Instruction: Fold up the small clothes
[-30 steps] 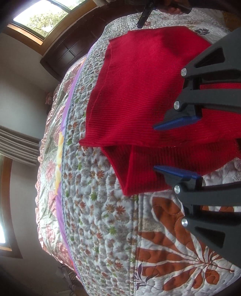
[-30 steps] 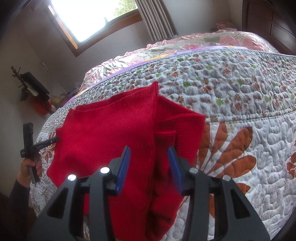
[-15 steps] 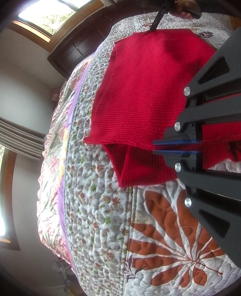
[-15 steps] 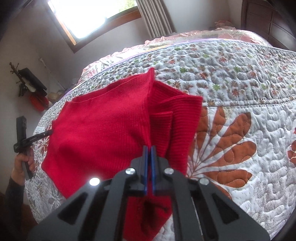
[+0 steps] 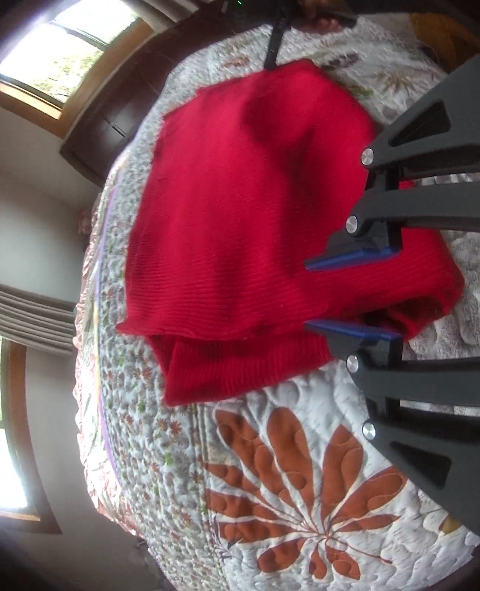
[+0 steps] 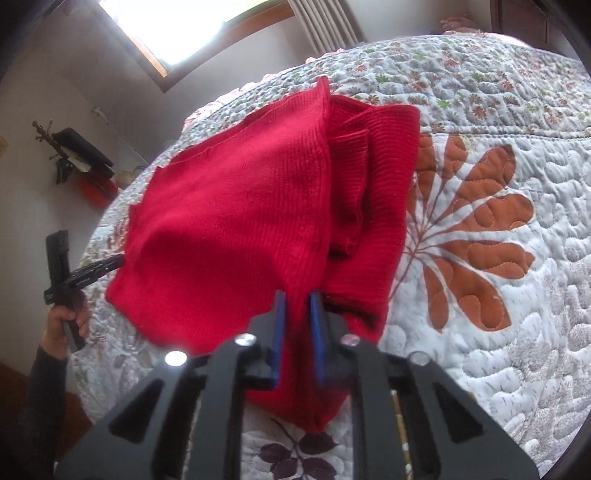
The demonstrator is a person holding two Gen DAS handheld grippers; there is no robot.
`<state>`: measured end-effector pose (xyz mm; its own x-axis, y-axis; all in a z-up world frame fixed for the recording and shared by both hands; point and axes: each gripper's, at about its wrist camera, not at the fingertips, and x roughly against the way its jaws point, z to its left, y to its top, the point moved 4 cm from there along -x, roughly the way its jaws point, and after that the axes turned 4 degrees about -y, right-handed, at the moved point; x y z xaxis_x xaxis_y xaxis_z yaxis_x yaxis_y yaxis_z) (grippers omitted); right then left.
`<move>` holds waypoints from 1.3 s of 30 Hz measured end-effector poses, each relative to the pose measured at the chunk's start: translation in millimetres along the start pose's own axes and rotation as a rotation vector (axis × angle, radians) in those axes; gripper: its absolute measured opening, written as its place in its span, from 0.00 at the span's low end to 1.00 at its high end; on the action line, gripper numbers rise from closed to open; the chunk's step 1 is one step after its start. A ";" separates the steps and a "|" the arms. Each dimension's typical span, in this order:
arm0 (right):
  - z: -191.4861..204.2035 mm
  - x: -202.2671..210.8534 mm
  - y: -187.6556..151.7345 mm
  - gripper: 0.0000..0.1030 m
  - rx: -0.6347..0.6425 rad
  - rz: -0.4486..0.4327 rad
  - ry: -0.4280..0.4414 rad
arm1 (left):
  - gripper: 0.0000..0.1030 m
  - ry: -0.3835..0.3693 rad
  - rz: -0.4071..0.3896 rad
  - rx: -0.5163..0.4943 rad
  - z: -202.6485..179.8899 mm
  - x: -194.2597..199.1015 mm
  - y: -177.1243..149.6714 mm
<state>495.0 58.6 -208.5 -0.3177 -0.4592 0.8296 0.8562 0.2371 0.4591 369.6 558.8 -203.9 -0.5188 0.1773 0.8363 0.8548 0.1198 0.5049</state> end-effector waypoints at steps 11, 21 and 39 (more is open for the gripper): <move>124.9 59.2 -59.9 0.59 0.524 -0.254 -0.282 | 0.69 -0.200 -0.050 0.211 55.5 41.3 24.2; 277.9 -38.7 -143.3 0.62 1.116 -0.404 -0.590 | 0.75 -0.260 0.046 0.342 83.5 -15.9 55.4; 377.3 -134.9 -113.2 0.47 1.269 -0.448 -0.674 | 0.45 -0.351 0.143 0.268 56.6 -53.8 91.2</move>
<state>287.2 416.8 -252.5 -0.8748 -0.3070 0.3748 -0.1588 0.9126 0.3768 474.9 615.5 -215.0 -0.4079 0.5246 0.7473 0.9090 0.3101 0.2785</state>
